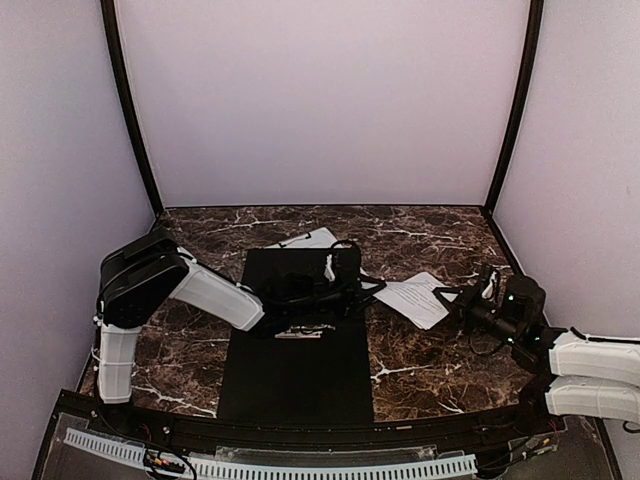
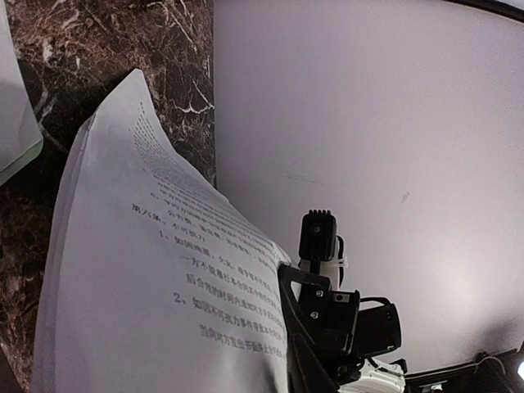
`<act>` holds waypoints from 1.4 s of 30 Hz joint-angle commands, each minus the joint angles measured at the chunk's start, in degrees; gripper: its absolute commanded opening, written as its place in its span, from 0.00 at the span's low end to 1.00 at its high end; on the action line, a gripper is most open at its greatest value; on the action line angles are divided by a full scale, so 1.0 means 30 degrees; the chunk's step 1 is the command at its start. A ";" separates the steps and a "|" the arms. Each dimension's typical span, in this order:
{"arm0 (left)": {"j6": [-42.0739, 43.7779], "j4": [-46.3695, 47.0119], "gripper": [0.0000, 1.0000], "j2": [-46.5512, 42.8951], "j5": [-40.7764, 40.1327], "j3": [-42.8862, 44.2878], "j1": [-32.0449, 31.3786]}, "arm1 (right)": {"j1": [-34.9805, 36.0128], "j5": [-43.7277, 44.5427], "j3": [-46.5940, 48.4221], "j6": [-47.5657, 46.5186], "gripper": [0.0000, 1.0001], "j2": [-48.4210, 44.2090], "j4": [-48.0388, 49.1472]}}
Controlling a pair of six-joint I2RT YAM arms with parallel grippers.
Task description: Put the files into the folder
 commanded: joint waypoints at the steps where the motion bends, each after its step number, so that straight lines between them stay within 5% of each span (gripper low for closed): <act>1: -0.0166 0.0251 0.15 -0.0374 -0.0417 -0.0404 0.0085 | 0.0314 -0.0012 -0.0283 -0.0048 0.00 0.0085 0.0440; 11: -0.0341 0.0402 0.01 -0.0485 -0.0012 -0.0565 0.0108 | 0.0314 0.0159 -0.0173 -0.0410 0.02 -0.0164 -0.0010; 17: 0.0938 -0.0648 0.01 -0.0942 0.1321 -0.0303 0.0430 | 0.0326 0.0287 0.1452 -0.1762 0.37 -0.0724 -0.3421; 25: 0.5514 -0.5472 0.01 -0.3452 0.5259 -0.1170 0.1364 | 0.0325 0.0131 0.6298 -0.6122 0.84 -0.0797 -1.3947; 34: 1.0882 -1.2981 0.01 -0.7960 0.6687 -0.3143 0.2204 | 0.0318 -0.0614 0.8330 -0.8953 0.90 -0.0836 -2.1384; 42: 1.3546 -1.8005 0.01 -1.1570 0.7251 -0.4168 0.2278 | 0.0294 0.2572 0.9750 -0.9867 0.91 -0.2720 -2.5116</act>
